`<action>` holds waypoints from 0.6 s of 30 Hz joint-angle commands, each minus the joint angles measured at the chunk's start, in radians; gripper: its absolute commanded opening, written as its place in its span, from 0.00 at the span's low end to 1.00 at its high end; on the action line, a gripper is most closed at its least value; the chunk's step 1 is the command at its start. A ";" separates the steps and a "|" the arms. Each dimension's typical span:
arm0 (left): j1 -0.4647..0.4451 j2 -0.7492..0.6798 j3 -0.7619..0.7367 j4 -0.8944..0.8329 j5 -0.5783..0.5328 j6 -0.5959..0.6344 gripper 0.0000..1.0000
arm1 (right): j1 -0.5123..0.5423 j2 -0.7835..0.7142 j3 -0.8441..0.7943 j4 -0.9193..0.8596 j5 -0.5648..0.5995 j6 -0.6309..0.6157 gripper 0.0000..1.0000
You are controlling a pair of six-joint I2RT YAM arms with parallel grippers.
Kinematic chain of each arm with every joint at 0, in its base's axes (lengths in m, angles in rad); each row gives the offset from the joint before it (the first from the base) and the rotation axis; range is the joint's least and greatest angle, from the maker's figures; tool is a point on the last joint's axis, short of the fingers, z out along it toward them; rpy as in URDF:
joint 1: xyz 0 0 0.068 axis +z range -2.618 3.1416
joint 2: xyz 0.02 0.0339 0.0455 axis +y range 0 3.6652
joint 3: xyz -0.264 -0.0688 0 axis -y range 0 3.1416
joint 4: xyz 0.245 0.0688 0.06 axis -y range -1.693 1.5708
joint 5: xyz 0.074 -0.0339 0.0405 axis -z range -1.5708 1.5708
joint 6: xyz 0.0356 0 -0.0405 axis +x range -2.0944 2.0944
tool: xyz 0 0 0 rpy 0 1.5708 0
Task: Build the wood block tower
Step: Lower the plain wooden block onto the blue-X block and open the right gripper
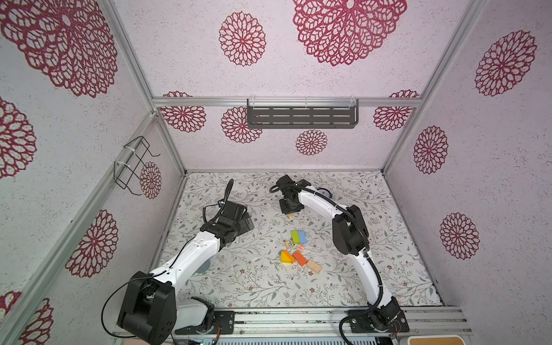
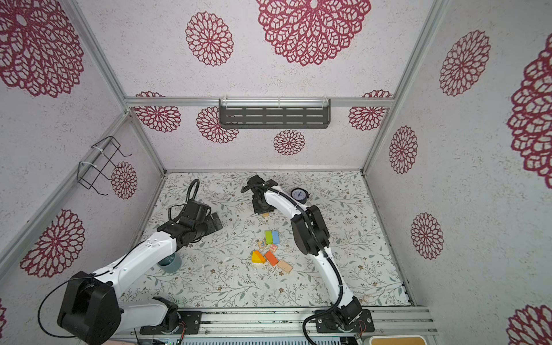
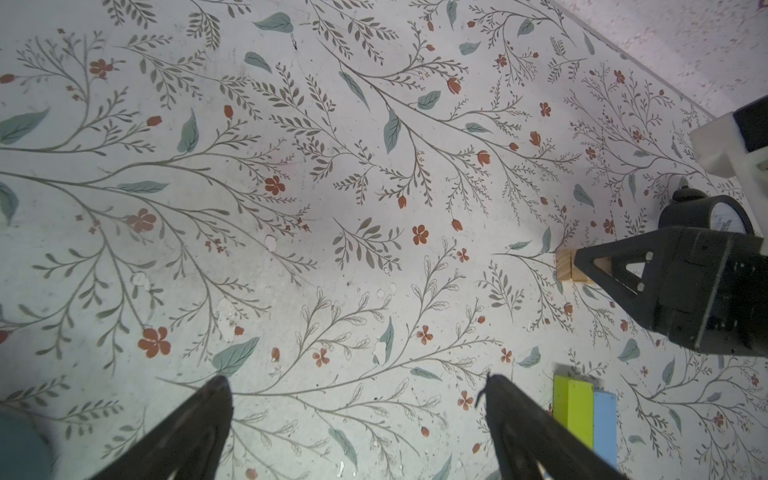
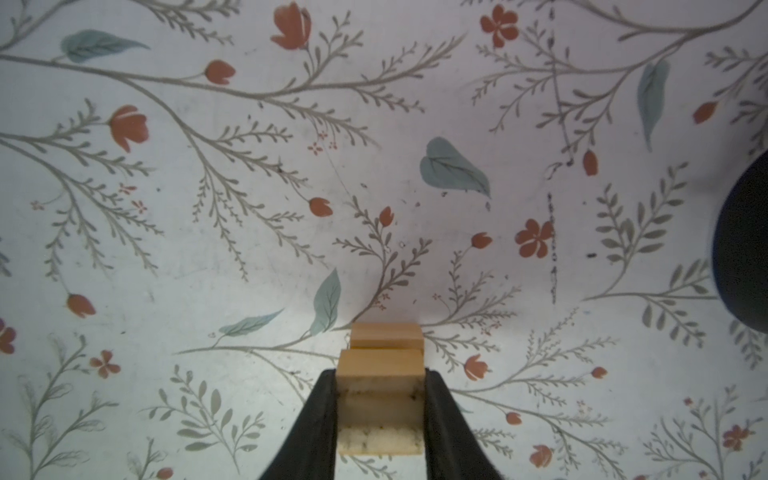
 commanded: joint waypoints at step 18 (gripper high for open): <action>0.001 -0.015 -0.005 0.015 0.004 -0.006 0.97 | 0.006 -0.022 0.009 -0.017 0.023 0.015 0.49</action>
